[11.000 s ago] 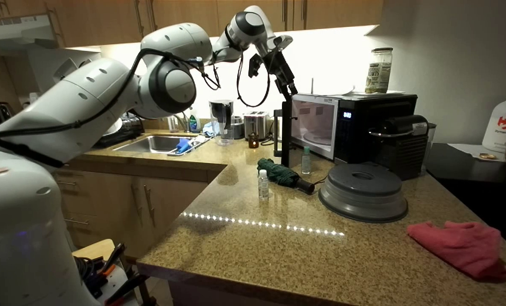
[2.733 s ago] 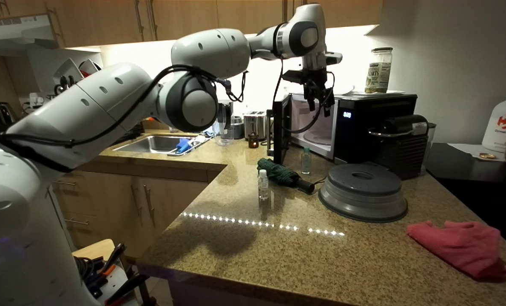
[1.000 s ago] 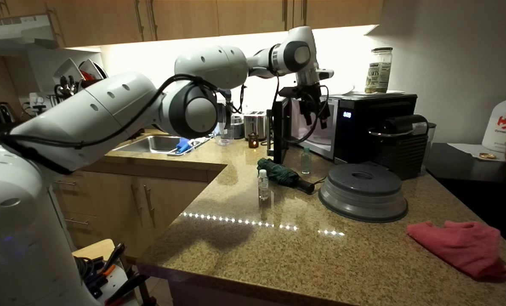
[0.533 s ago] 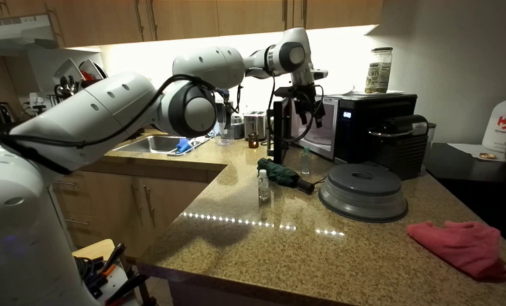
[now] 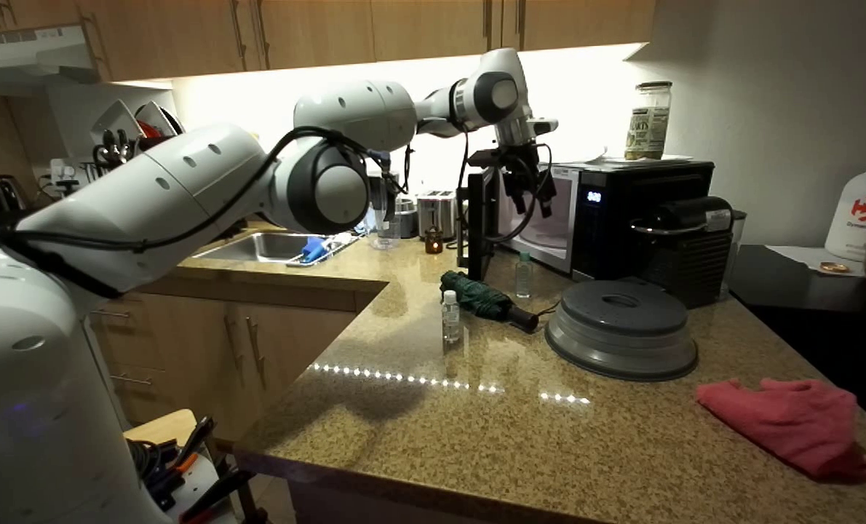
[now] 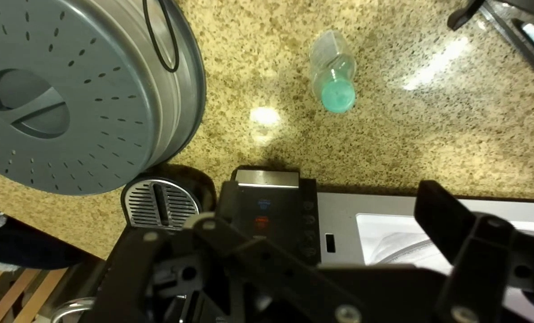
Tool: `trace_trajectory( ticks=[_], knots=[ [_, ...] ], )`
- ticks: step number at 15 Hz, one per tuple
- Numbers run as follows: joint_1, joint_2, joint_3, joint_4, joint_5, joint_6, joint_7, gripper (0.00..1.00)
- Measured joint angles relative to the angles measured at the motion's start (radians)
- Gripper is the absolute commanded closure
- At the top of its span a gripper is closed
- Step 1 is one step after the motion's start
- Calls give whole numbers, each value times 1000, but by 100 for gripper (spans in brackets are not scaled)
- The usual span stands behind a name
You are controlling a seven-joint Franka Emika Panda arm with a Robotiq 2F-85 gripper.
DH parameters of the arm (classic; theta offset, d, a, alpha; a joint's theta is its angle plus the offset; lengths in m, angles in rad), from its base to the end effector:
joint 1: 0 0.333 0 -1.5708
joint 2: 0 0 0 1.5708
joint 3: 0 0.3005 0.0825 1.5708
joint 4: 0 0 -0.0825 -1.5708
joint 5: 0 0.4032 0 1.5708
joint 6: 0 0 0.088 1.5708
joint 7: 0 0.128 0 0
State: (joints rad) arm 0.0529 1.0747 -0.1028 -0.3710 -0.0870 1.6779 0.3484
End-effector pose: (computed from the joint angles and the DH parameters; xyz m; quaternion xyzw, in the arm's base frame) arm 0.8081 0.0020 0.4341 0.9754 -0.1648 0.1304 0.0664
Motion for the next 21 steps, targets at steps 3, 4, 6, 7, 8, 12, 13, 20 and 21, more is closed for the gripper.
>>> trace_trajectory(
  ticks=[3, 4, 6, 7, 8, 12, 13, 20, 21],
  knots=[
    [11, 0, -5, 0, -10, 0, 0, 0],
    [14, 0, -7, 0, -13, 0, 0, 0],
    [20, 0, -9, 0, -19, 0, 0, 0],
    [22, 0, -10, 0, -20, 0, 0, 0],
    [24, 1, -13, 0, -20, 0, 0, 0],
    [35, 3, -22, 0, -32, 0, 0, 0],
    [38, 3, -25, 0, -39, 0, 0, 0],
    [72, 11, -43, 0, -68, 0, 0, 0],
    [77, 12, -45, 0, -73, 0, 0, 0]
  ],
)
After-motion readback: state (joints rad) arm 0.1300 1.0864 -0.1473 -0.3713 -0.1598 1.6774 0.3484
